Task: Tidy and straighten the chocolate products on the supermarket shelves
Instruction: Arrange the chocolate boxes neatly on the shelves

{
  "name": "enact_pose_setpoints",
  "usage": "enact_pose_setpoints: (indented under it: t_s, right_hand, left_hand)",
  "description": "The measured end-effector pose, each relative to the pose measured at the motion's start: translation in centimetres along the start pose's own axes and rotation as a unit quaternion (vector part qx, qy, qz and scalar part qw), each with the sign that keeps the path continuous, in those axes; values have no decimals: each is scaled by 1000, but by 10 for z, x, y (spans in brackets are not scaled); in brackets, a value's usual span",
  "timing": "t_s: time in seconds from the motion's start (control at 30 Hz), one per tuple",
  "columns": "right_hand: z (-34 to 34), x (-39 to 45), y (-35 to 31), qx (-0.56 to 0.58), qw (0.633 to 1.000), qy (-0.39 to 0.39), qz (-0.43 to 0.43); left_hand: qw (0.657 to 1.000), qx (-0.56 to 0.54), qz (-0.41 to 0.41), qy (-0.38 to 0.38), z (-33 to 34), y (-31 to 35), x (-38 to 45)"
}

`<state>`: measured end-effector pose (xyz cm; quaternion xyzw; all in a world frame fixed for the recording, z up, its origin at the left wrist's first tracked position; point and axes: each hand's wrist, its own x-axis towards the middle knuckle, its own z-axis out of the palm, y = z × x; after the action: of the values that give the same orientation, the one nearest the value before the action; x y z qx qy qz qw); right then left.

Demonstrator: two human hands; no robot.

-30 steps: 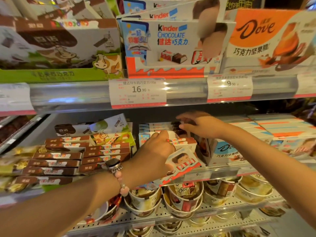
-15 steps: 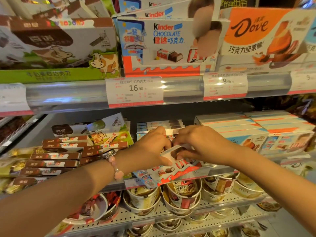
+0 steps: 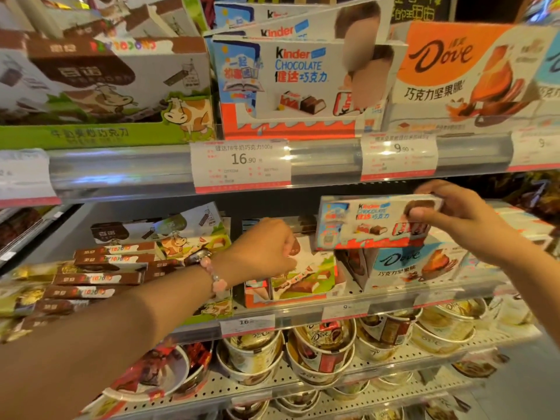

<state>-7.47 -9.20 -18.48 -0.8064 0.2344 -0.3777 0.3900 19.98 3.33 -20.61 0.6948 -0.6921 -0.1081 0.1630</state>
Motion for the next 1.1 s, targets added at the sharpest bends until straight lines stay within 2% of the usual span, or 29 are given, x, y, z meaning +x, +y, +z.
enact_pose_setpoints:
  t_s: [0.1,0.17,0.23,0.3,0.37,0.57,0.63,0.8,1.1]
  right_hand:
    - [3,-6,11,-18,996,83,-9]
    - [8,-6,16,-22,993,119,-11]
    - [13,-3,18,-21,989,147,-18]
    - [19,1,19,-31,987,157,-19]
    - [25,5,19,-54,987,151,-25]
    - [45,15,17,-123,980,145,-58]
    - [51,20,15,-113,983,134,-55]
    - [67,34,10,-38,995,83,-39]
    - [81,52,15,-67,996,55,-5]
  left_hand:
    - [996,45,2,74,6,0,5]
    - [996,42,-6,81,5,-2,8]
    - [998,25,-36,37,0,-5,10]
    - [997,14,-64,-40,-6,-7,12]
    - [994,3,-70,-85,-6,-6,12]
    - [995,32,-62,-75,0,-5,4]
    - [995,29,-62,-73,2,-4,2]
    - [992,106,-44,-62,0,0,1]
    - [993,115,-17,-23,7,5,-8]
